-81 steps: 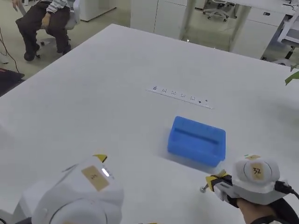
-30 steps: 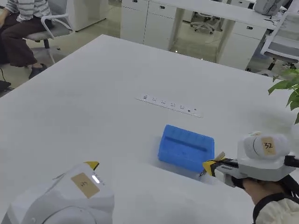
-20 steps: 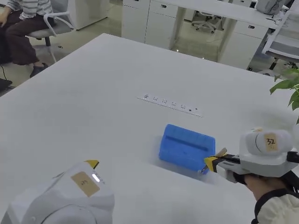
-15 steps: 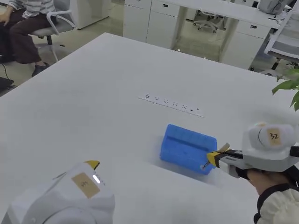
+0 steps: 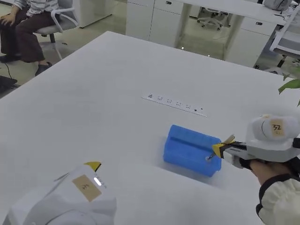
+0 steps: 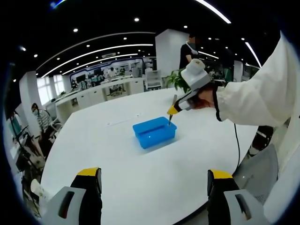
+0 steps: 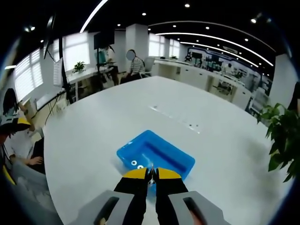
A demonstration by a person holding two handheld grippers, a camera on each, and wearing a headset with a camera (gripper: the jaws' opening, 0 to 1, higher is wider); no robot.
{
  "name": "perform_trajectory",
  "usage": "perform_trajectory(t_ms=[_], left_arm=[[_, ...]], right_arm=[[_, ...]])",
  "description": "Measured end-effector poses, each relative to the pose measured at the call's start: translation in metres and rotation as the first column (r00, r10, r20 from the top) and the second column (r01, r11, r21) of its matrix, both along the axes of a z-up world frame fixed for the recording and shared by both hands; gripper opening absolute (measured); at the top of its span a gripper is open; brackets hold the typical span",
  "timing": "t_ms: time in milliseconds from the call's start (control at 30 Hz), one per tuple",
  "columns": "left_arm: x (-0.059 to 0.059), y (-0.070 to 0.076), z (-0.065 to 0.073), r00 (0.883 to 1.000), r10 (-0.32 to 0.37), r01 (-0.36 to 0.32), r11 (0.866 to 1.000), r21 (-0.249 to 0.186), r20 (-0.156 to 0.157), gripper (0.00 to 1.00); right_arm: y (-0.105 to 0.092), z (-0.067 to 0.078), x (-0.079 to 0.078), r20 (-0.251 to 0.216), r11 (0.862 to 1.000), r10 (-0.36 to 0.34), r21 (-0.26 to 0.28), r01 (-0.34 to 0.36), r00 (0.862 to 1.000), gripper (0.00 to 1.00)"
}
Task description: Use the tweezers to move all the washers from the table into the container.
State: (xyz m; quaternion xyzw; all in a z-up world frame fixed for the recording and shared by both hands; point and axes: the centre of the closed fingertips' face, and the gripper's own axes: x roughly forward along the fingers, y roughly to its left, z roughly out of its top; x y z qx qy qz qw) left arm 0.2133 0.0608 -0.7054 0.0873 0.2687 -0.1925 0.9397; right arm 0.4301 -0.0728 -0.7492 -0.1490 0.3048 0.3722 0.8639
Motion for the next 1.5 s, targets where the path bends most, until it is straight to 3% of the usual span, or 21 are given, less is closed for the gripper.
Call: perform_trajectory(t_ms=[367, 900, 1500], left_arm=[[0.006, 0.004, -0.006, 1.000, 0.011, -0.011, 1.000, 0.009, -0.018, 0.95], [0.016, 0.006, -0.015, 0.999, 0.031, -0.031, 0.999, 0.011, -0.045, 0.95], [0.020, 0.009, -0.024, 0.996, 0.034, -0.035, 0.999, -0.002, -0.080, 0.92]], right_arm=[[-0.004, -0.024, 0.018, -0.015, 0.999, -0.039, -0.022, 0.039, 0.999, 0.02], [-0.012, -0.061, 0.026, -0.060, 0.997, -0.055, -0.058, 0.052, 0.997, 0.02], [-0.006, -0.074, 0.020, -0.083, 0.997, -0.034, -0.079, 0.028, 0.996, 0.02]])
